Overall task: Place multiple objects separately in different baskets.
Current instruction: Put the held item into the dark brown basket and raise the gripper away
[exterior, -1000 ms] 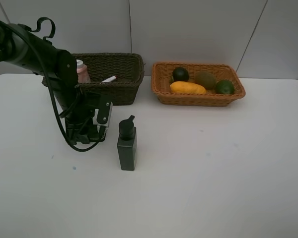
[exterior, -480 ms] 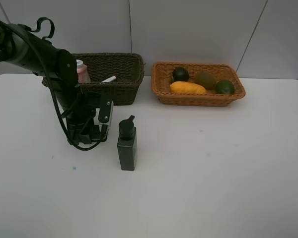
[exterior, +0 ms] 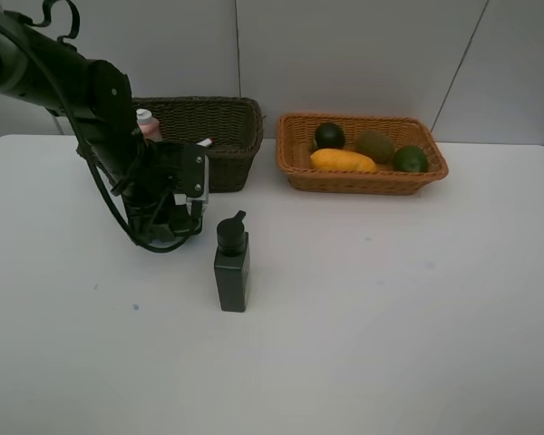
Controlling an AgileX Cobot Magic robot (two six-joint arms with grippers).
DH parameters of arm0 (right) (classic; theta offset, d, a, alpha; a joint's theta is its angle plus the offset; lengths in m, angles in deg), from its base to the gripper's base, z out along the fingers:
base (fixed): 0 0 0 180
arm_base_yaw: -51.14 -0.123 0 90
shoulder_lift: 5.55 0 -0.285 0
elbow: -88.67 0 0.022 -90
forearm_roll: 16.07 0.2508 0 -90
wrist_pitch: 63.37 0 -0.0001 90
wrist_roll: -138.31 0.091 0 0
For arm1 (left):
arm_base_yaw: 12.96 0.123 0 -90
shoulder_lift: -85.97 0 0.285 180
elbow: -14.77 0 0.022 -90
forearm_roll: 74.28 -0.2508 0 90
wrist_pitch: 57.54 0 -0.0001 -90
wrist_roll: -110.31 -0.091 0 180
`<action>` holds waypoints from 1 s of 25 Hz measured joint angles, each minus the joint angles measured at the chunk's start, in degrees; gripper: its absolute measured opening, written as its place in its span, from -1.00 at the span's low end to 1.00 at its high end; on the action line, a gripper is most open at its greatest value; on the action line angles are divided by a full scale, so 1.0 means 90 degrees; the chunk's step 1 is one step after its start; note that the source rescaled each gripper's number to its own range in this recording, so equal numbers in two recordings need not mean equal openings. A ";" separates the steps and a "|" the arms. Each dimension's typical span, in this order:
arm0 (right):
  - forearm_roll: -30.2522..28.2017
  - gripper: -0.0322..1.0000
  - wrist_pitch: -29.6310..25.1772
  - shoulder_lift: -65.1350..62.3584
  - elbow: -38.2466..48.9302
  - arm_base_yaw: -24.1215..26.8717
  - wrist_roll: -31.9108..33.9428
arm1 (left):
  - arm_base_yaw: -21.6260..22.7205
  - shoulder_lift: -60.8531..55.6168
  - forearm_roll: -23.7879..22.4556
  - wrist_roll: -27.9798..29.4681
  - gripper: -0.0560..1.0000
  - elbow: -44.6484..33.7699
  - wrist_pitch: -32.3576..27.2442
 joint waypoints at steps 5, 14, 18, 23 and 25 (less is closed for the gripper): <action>0.0000 0.99 0.0000 0.0000 0.0000 0.0000 0.0000 | 0.0000 -0.0524 0.0069 0.0403 0.22 0.0258 -0.0008; 0.0000 0.99 0.0000 0.0000 0.0000 0.0000 0.0000 | 0.0000 -0.0801 0.0094 0.1041 0.22 0.1056 0.0025; 0.0000 0.99 0.0000 0.0000 0.0000 0.0000 0.0000 | 0.0000 -0.0775 -0.0044 0.1056 0.22 0.1105 0.0827; 0.0000 0.99 0.0000 0.0000 0.0000 0.0000 0.0000 | 0.0054 -0.0399 -0.0244 0.1056 0.22 0.1113 0.2009; 0.0000 0.99 0.0000 0.0000 0.0000 0.0000 0.0000 | 0.0113 -0.0174 -0.0264 0.1056 0.22 0.1113 0.2505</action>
